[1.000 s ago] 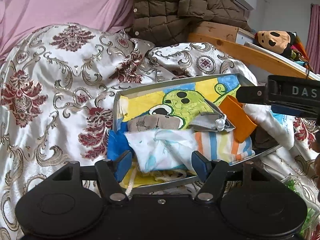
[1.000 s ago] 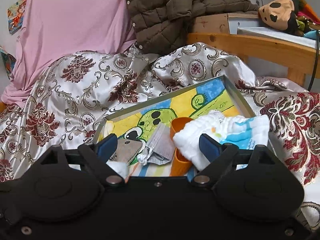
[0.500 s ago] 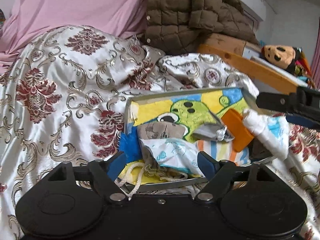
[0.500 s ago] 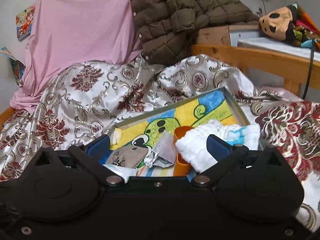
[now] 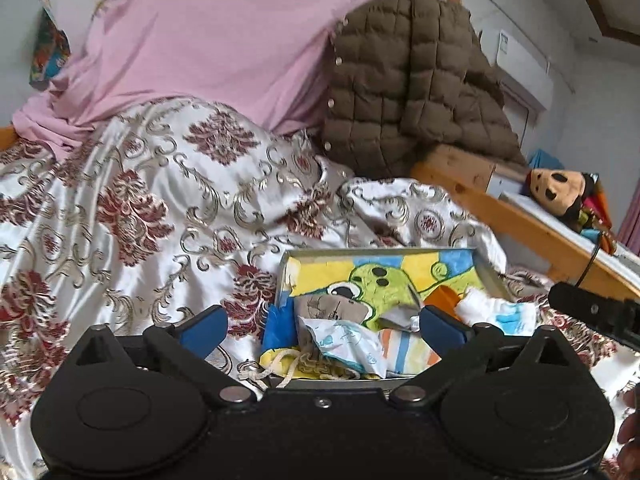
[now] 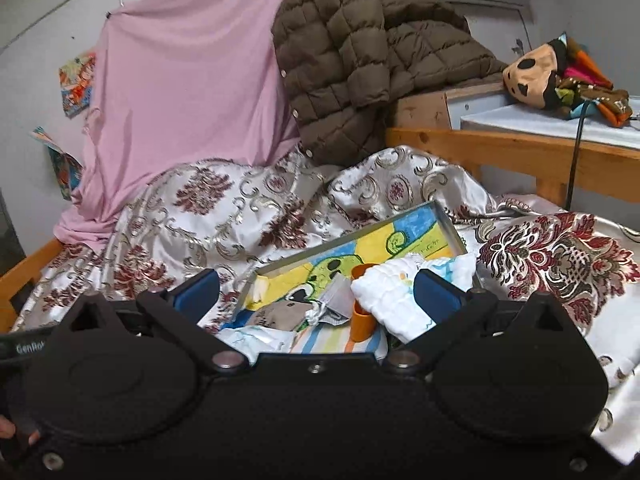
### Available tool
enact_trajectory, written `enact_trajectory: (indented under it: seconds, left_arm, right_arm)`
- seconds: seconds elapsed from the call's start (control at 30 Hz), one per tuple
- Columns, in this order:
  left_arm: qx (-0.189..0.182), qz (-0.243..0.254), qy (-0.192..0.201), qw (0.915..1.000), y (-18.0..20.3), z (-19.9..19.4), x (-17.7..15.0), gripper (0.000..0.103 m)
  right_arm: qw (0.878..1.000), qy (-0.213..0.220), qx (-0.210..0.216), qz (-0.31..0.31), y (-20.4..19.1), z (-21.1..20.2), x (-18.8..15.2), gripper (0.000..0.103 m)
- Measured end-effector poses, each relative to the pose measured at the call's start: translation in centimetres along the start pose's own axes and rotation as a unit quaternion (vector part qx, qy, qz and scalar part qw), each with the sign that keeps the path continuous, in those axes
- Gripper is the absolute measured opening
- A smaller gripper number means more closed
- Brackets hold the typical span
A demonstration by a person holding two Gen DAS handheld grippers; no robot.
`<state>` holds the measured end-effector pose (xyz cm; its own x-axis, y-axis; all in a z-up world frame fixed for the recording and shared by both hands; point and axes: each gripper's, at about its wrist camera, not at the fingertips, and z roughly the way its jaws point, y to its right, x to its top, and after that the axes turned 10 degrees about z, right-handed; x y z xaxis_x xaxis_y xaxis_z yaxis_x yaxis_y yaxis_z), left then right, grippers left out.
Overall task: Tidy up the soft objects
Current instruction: 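Withdraw both open tools from the tray, then move both open tools over the remaining items beside the tray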
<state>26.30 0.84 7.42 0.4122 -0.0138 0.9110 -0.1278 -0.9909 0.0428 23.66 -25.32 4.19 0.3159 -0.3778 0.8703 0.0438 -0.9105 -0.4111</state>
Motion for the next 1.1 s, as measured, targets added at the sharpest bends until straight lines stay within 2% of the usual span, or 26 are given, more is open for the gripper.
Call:
enact_trajectory:
  seconds: [0.13,0.3,0.57,0.9,1.1]
  left_arm:
    - [0.015,0.002,0.018,0.9997,0.7,-3.0,-0.9,0.102]
    - [0.044,0.019,0.020,0.9986,1.6,-6.1,-2.4,0.102]
    - [0.060,0.022,0.034,0.9974,1.9,-11.0,-5.1,0.102]
    - [0.083,0.012,0.014,0.9964,0.7,-14.5,-7.6,0.102]
    - [0.103,-0.010,-0.019,0.9944,-0.4,-15.6,-9.0,0.102]
  right_arm:
    - [1.000,0.013,0.003,-0.019,-0.6,-2.8,-0.7,0.102]
    - [1.000,0.011,0.012,-0.020,-1.0,-5.9,-1.7,0.102]
    - [0.999,0.009,0.016,-0.030,-1.6,-10.4,-3.6,0.102]
    - [0.999,-0.004,0.005,-0.041,-2.5,-15.3,-6.1,0.102]
    - [0.998,-0.021,0.002,-0.055,-3.3,-16.8,-7.7,0.102]
